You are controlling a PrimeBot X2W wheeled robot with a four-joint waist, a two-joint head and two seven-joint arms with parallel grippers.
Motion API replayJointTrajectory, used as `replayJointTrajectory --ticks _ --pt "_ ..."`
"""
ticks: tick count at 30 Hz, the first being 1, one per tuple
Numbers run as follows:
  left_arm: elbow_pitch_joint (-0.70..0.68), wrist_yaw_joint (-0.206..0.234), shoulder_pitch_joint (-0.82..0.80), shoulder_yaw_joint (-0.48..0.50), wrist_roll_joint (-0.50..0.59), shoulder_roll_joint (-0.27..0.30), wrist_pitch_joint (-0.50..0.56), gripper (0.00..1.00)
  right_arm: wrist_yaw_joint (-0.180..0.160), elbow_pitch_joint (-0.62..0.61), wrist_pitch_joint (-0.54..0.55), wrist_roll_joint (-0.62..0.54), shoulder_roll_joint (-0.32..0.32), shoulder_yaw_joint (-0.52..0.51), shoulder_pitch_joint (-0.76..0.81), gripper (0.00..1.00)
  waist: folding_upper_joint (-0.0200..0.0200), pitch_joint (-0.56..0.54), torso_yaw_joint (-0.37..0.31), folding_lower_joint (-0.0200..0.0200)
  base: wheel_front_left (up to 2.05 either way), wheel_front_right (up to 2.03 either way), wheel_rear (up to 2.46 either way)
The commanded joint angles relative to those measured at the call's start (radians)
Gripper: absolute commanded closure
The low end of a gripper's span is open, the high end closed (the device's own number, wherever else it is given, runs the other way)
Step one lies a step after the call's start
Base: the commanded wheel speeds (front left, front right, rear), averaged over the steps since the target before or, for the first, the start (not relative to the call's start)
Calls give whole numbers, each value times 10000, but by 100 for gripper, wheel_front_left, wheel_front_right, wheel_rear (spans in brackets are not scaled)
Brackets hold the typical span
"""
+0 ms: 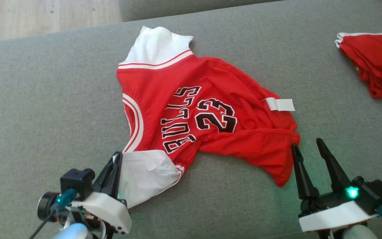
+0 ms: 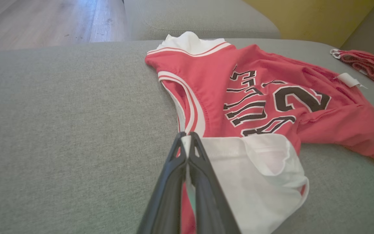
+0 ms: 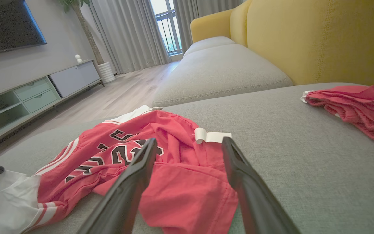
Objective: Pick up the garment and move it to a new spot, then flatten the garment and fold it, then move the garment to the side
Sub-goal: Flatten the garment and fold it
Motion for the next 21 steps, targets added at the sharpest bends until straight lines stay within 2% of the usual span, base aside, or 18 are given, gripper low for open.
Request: replayJointTrajectory --ticks 1,7,14,21 --pt "-459 123 -157 498 -27 381 -45 100 71 -254 -94 -5 -162 137 -230 0 0 -43 53 -1 0 0 0" --pt "-1114 331 -326 632 634 628 -739 100 71 -262 -94 -17 -173 102 -169 0 0 -148 265 -1 0 0 0" --pt "-1261 257 -346 520 957 617 -1146 100 71 -154 -94 -52 -226 110 -142 0 0 -156 411 -1 0 0 0" --pt "-1182 368 -422 684 1301 564 -1628 100 71 1042 -94 93 -258 -72 -12 0 0 -118 624 -1 0 0 0"
